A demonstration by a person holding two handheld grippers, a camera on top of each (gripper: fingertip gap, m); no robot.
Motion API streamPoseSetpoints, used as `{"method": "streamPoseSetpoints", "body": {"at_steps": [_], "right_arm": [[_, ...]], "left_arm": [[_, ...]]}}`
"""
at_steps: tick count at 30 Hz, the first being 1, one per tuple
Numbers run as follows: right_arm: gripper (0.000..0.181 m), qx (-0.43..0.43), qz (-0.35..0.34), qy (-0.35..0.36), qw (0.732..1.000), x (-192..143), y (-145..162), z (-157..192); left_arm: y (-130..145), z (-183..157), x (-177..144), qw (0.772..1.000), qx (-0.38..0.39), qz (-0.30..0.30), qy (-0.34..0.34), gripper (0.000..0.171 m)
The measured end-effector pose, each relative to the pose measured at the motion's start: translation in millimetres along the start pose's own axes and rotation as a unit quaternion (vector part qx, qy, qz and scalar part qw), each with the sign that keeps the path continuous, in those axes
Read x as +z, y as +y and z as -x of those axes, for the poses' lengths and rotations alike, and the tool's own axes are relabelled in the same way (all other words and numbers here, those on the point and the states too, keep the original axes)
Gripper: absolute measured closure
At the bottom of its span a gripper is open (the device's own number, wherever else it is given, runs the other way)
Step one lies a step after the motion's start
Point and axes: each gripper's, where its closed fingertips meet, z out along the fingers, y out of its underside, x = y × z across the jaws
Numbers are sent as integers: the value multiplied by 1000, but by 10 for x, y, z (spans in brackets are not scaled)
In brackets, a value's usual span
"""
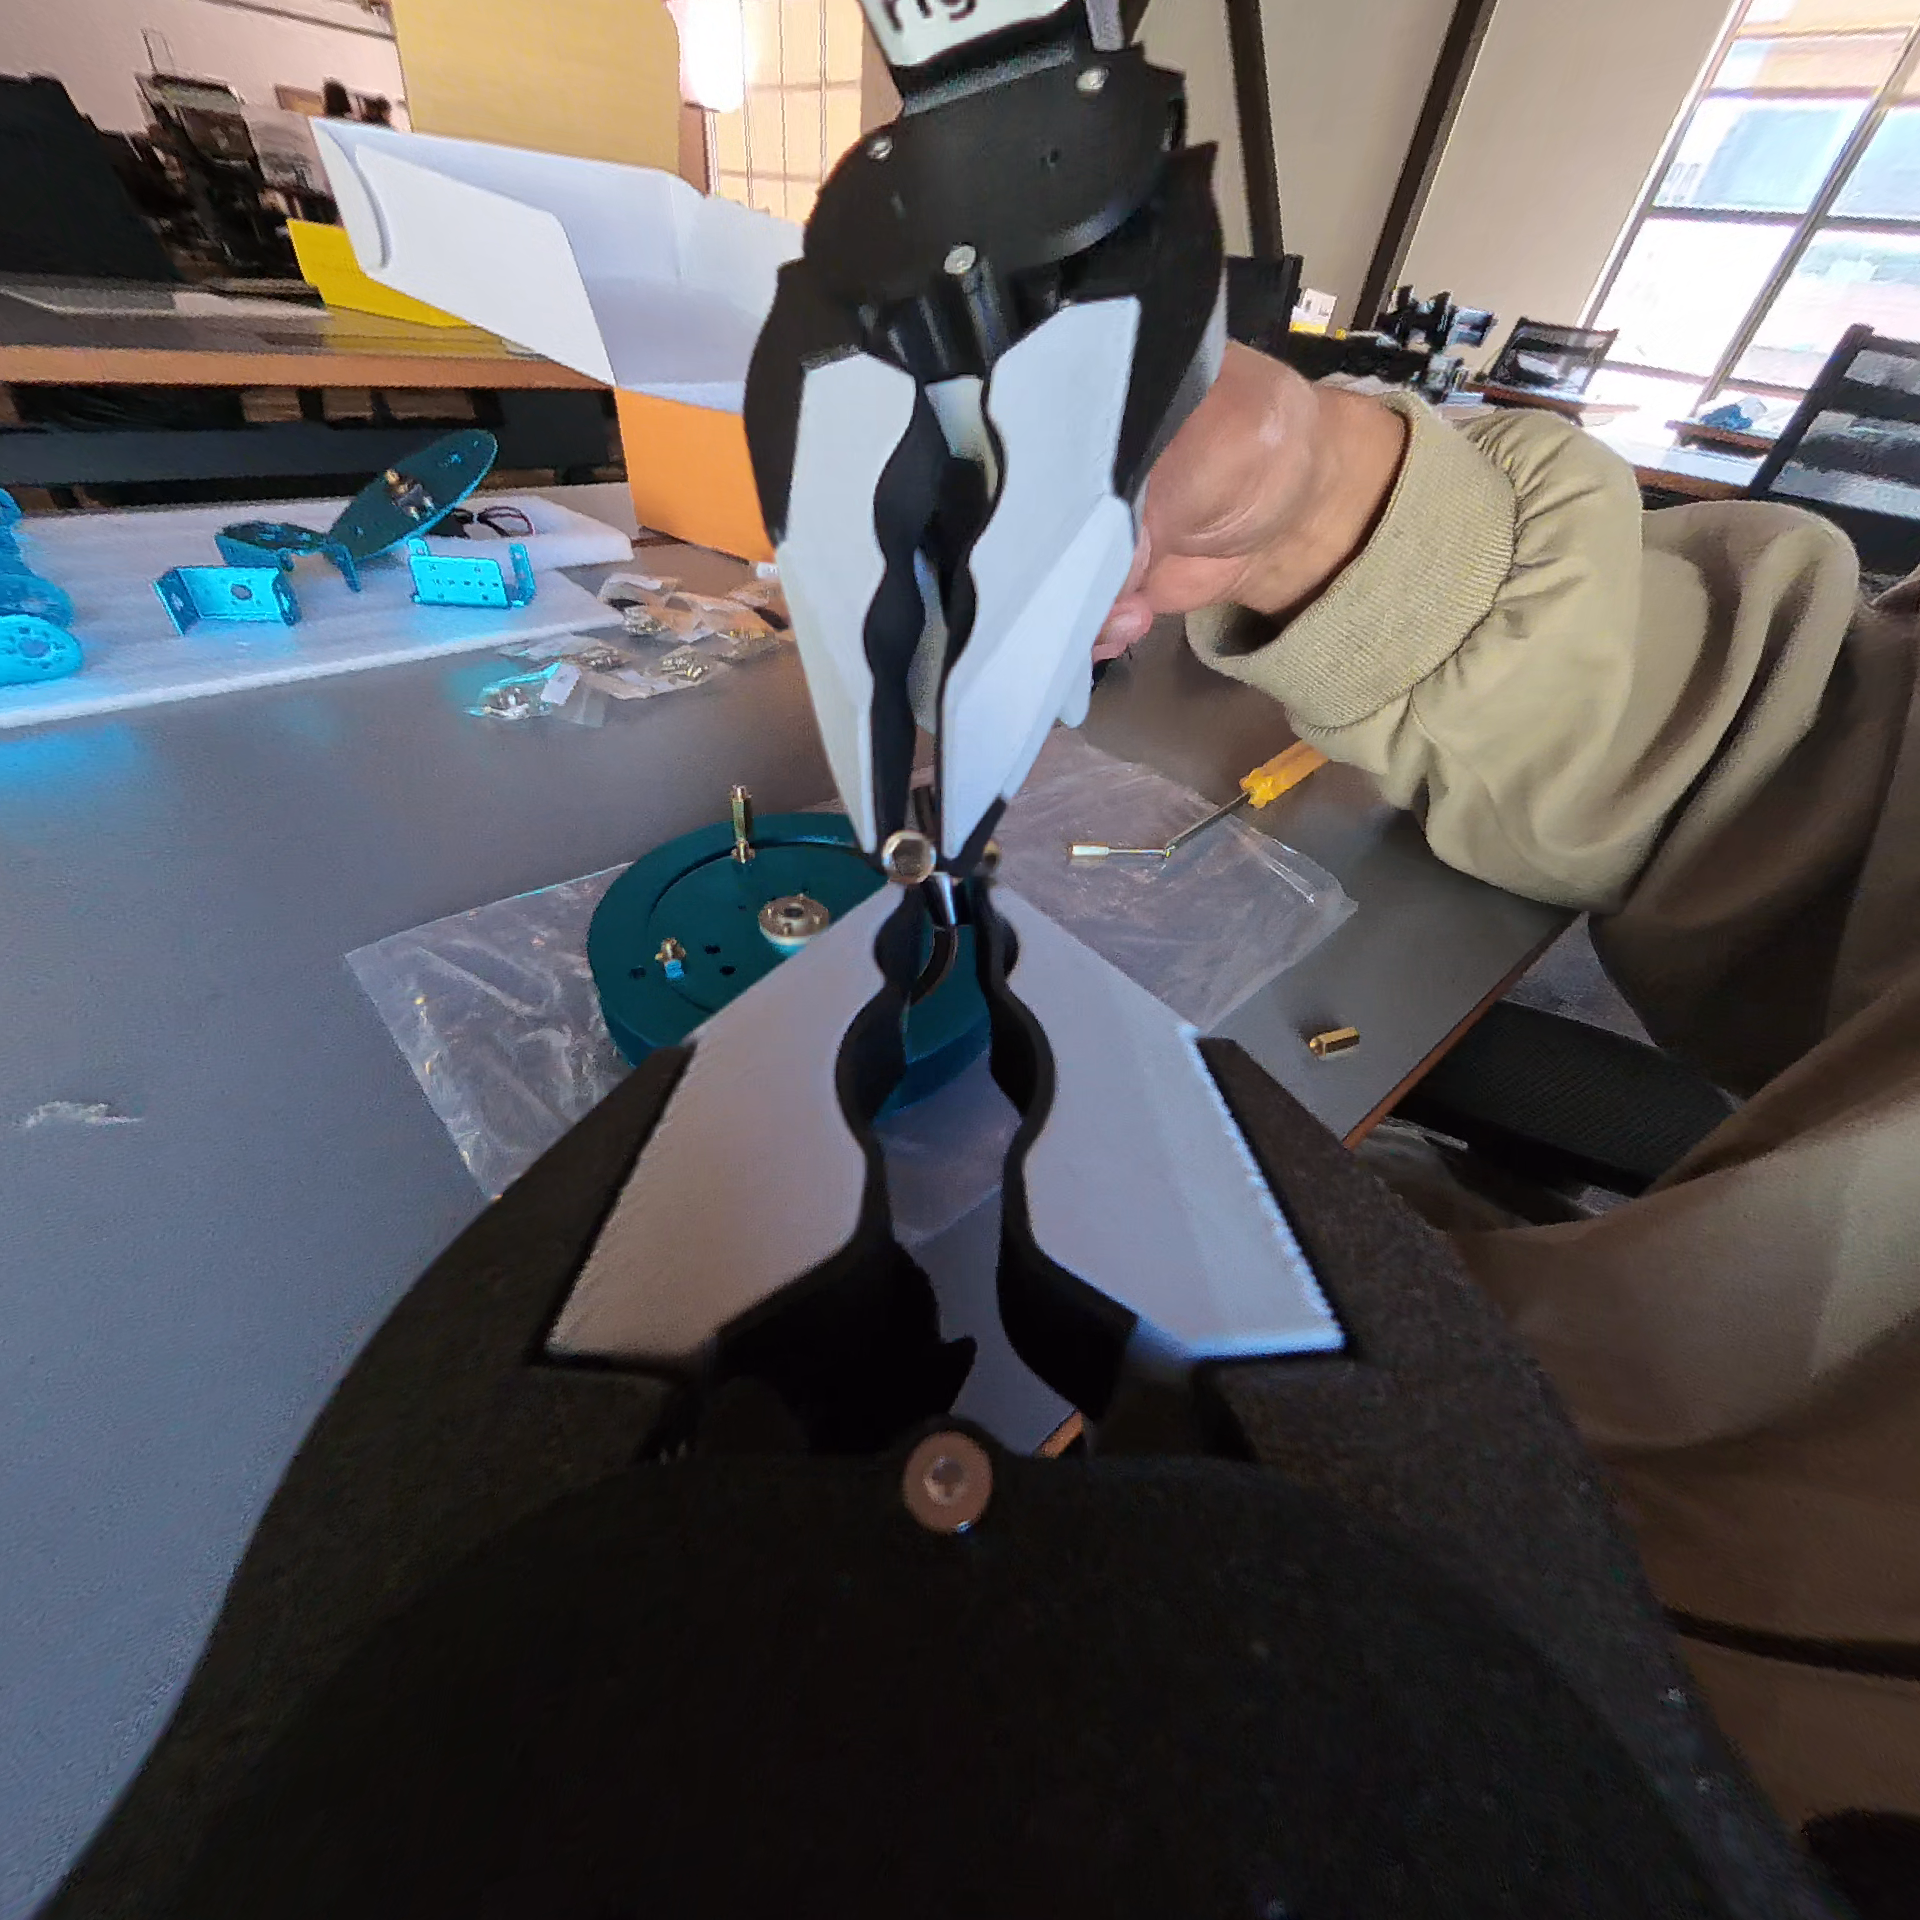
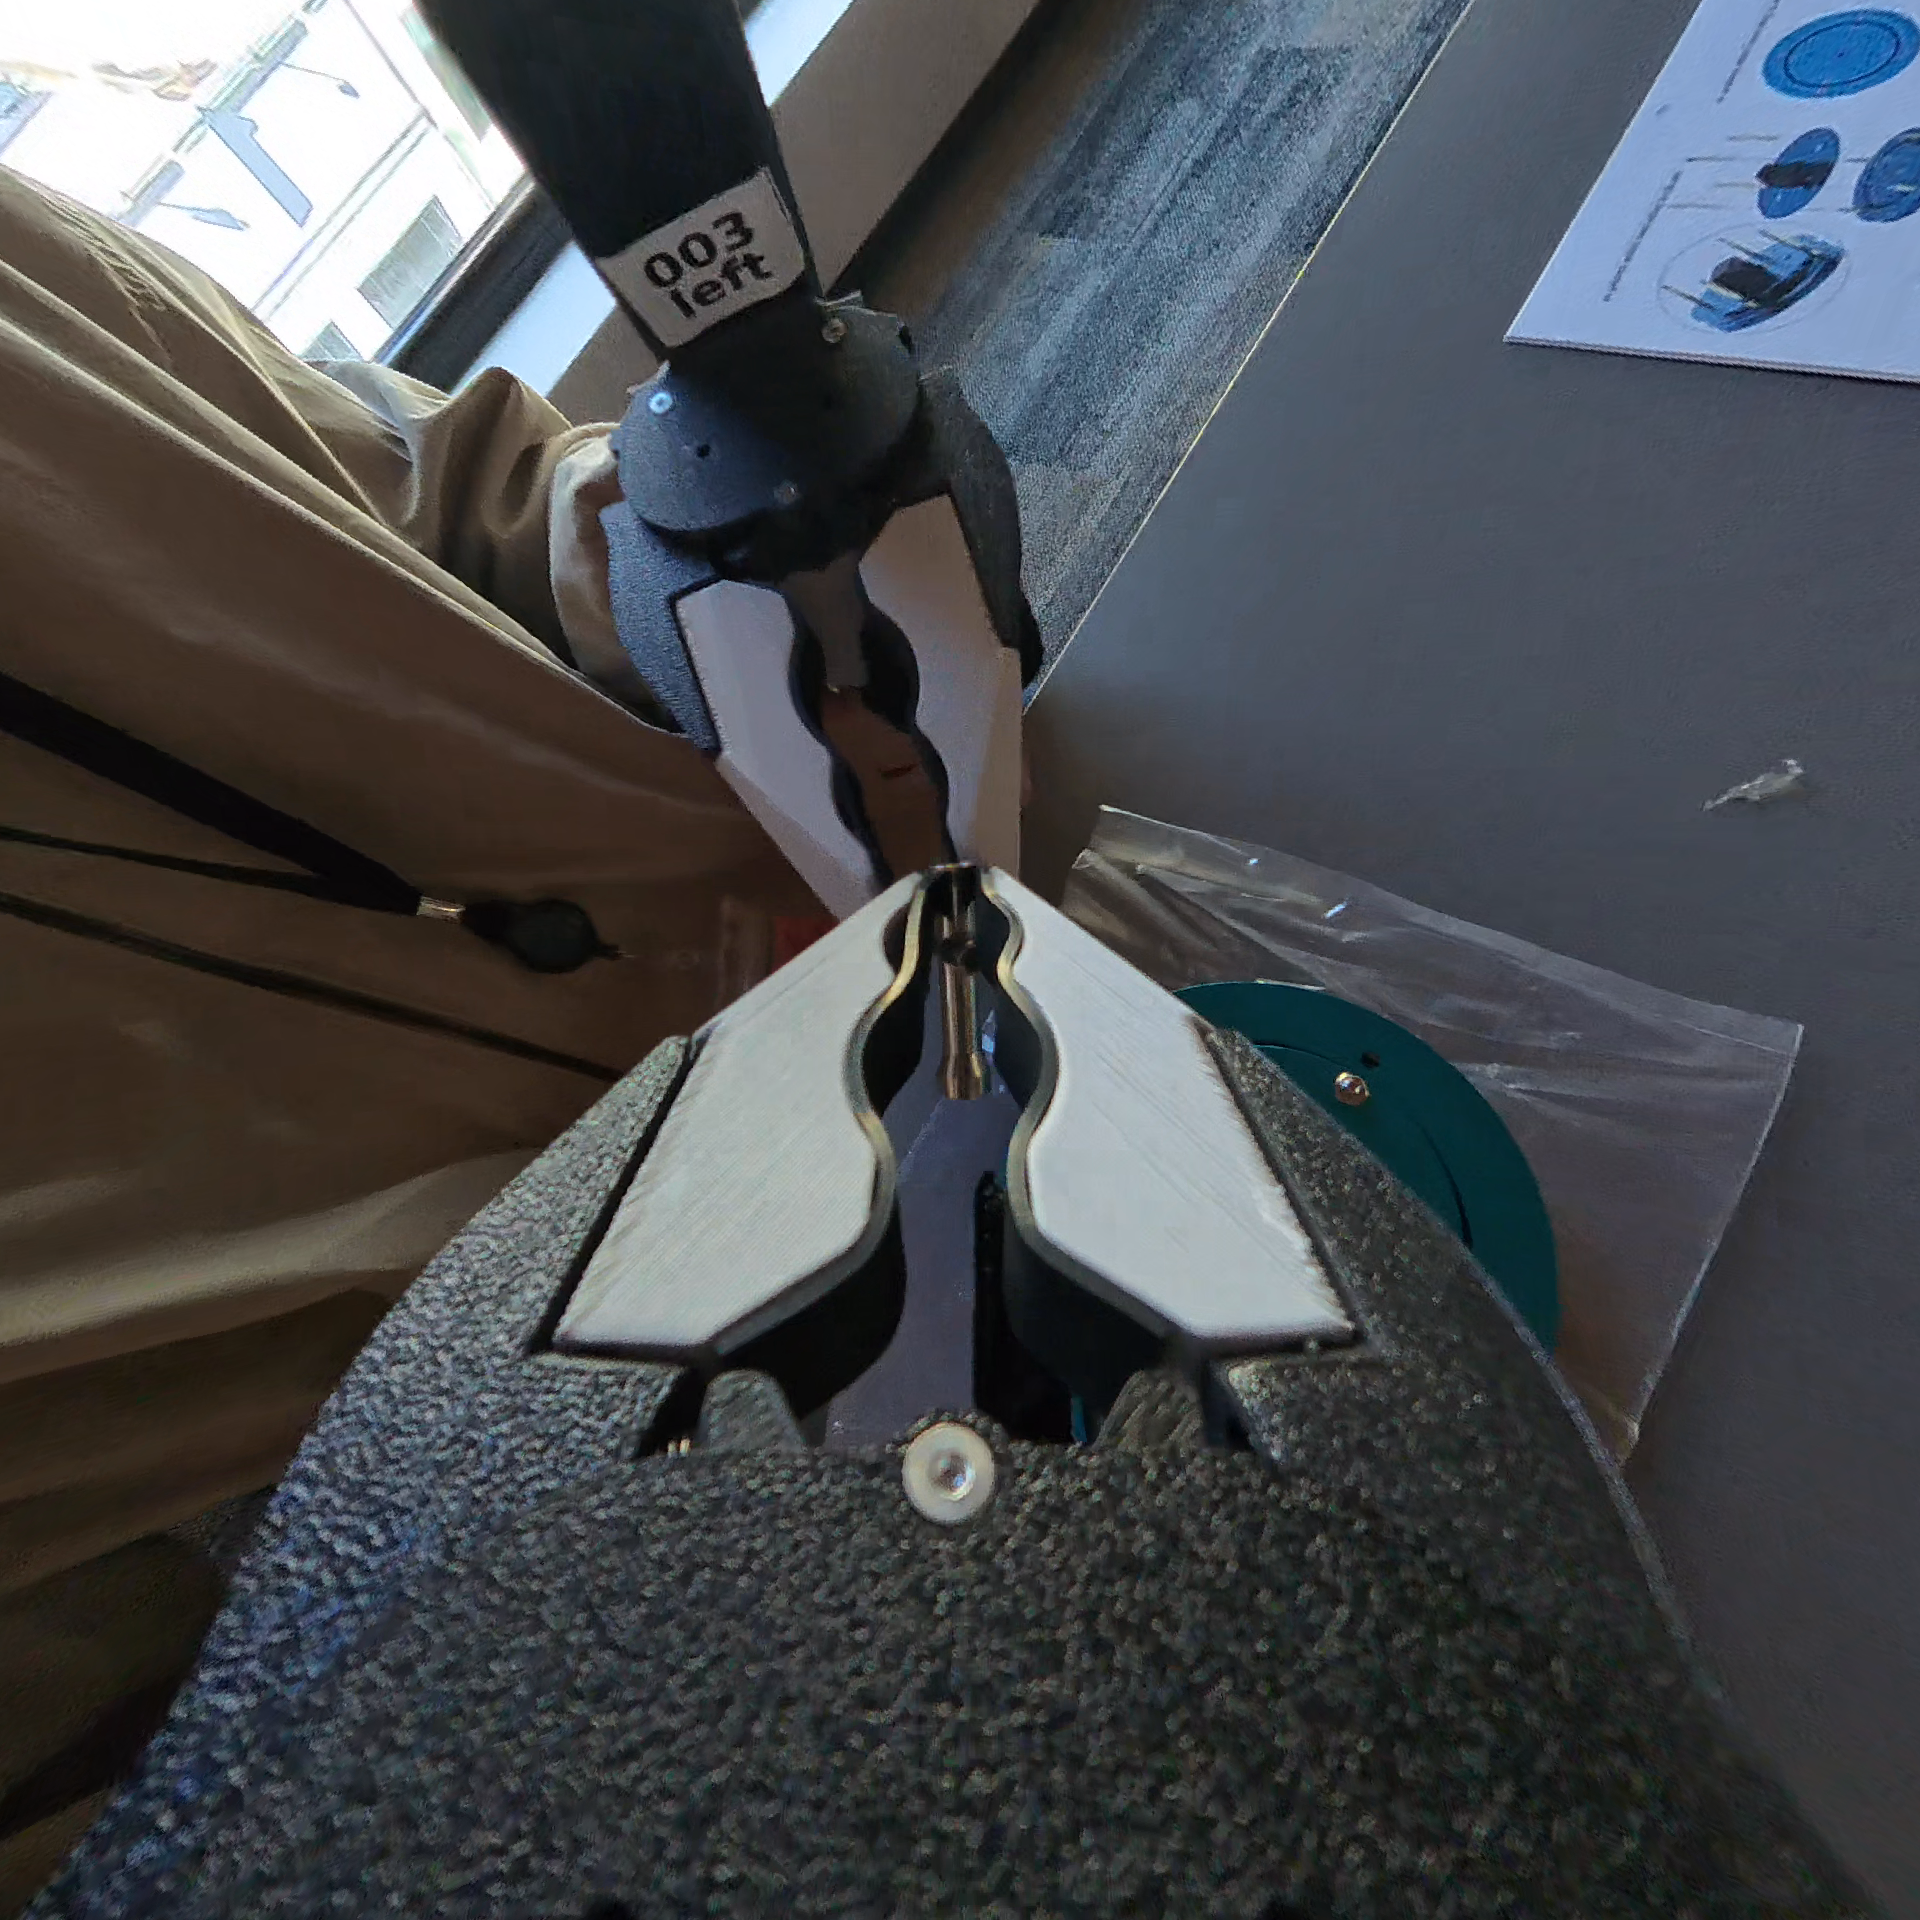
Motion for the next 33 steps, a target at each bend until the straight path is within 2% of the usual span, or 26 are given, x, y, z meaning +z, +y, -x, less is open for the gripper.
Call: {"method": "streamPoseSetpoints", "body": {"at_steps": [4, 7, 11, 16, 19, 20, 23, 26, 29, 33], "right_arm": [[173, -7, -22, -7, 1000, 3, -25, -11], [156, 0, -28, -28, 999, -74, 27, 26], [162, -5, -17, -29, 999, -52, 110, -17], [166, -8, 2, -28, 1000, 74, 169, -52], [174, 41, -53, -89, 994, -36, 35, 21], [175, 72, -87, -116, 987, -114, -45, 24], [176, 155, -163, -210, 951, -353, -173, 56], [176, 182, -188, -244, 934, -415, -187, 27], [176, 190, -195, -257, 927, -432, -186, 22], [176, 194, -181, -253, 930, -388, -125, 4]], "left_arm": [[13, 57, -29, 1000, -16, -1, 4, 166], [3, 114, -78, 999, -43, -5, 18, 166], [-48, 132, -128, 996, -72, -29, 46, 167], [9, 70, -92, 997, -46, -11, 53, 166], [-115, 83, -176, 997, -47, -27, 57, 156], [-157, 150, -226, 997, -47, -32, 44, 147], [-271, 323, -388, 997, -50, -47, 18, 148], [-315, 371, -457, 998, -45, -47, 11, 148], [-327, 399, -468, 997, -60, -52, 10, 149], [-244, 423, -413, 996, -81, -41, 15, 149]]}}
